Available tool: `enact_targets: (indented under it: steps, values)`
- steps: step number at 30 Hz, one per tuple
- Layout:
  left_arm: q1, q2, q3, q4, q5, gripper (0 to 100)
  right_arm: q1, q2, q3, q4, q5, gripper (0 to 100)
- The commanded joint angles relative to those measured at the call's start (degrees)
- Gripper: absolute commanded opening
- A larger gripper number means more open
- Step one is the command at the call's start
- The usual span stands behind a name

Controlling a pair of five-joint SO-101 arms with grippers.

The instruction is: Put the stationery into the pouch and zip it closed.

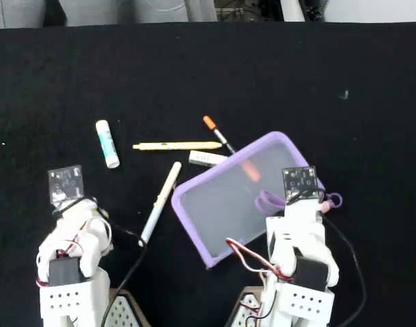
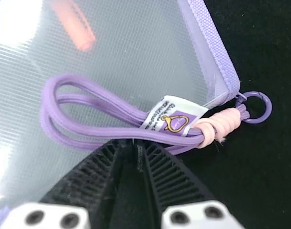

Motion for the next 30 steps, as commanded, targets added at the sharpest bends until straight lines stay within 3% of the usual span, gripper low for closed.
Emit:
enact_targets:
  steps: [1,26,30]
  values:
    - [-0.7,0.4,0.6,0.4,-0.5,3,-0.1,-4.2,1.3,1.8,-0.2,3.1]
    - [-0.7,0.4,0.6,0.4,-0.5,3,-0.1,-4.2,1.3,1.8,0.0,3.1]
    - [1.1,0.4,0.6,0.4,-0.6,3,-0.2,-4.2,1.2,-4.7,1.9,3.2]
